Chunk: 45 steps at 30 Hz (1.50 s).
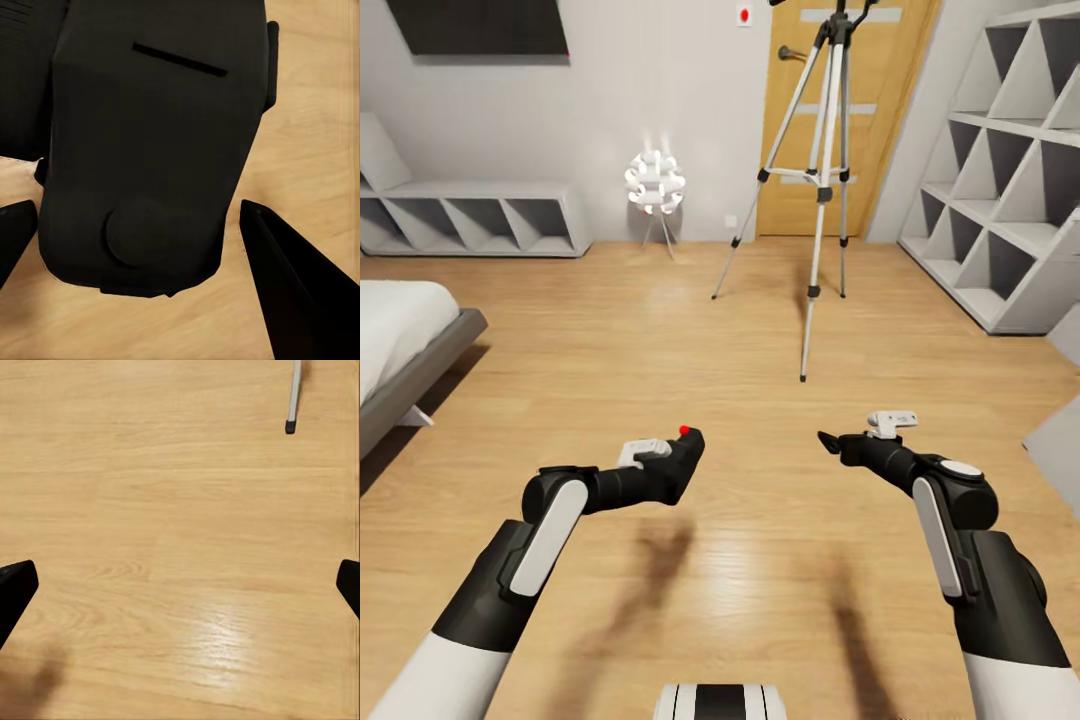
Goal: Attach the digital camera to the camera tripod in the bedroom.
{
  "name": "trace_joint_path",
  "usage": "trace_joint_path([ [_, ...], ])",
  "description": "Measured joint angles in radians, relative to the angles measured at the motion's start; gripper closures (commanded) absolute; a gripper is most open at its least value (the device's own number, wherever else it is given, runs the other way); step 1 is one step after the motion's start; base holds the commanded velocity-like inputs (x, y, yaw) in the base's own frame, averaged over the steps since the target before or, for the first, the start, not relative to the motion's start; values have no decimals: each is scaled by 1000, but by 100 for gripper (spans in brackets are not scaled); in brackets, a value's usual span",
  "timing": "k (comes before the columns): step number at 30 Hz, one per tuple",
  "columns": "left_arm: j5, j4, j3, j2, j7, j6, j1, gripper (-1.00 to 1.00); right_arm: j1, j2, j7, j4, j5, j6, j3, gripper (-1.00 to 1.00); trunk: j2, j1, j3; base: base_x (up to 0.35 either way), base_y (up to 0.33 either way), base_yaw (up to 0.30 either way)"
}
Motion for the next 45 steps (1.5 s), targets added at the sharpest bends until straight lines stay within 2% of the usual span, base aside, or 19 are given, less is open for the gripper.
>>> trace_joint_path([
  [4,-1,1,9,3,0,0,8,100,1,6,-11,0,1,-4,17,-100,1,-2,15,0,0,-255],
  [10,-1,2,44,8,-4,0,12,100,6,7,-16,0,0,10,37,-100,2,-5,39,0,0,-106],
  [11,-3,2,81,10,-6,0,18,100,8,8,-17,0,-1,57,40,-100,3,-5,43,0,0,-19],
  [12,-12,2,106,11,-4,0,23,100,8,6,-16,0,-2,93,42,-100,3,-5,46,0,0,-15],
  [13,0,1,119,11,-4,0,27,100,9,7,-15,0,-2,110,42,-100,3,-6,50,0,0,-10],
  [14,-4,1,144,11,-3,0,33,100,9,7,-13,0,-2,136,45,-100,3,-6,54,0,0,-8],
  [20,3,-2,194,4,-2,0,48,100,9,5,-9,0,-1,171,73,-100,5,-9,77,0,0,-4],
  [25,5,-9,204,-2,1,0,50,100,9,2,-6,0,0,175,79,-100,6,-11,97,0,0,0],
  [31,7,-9,210,-3,-4,0,51,100,11,8,-10,0,0,143,84,-100,7,-14,120,0,0,0],
  [45,5,-3,212,1,-4,0,51,100,16,5,-8,0,-1,110,81,-100,105,-68,164,0,0,0],
])
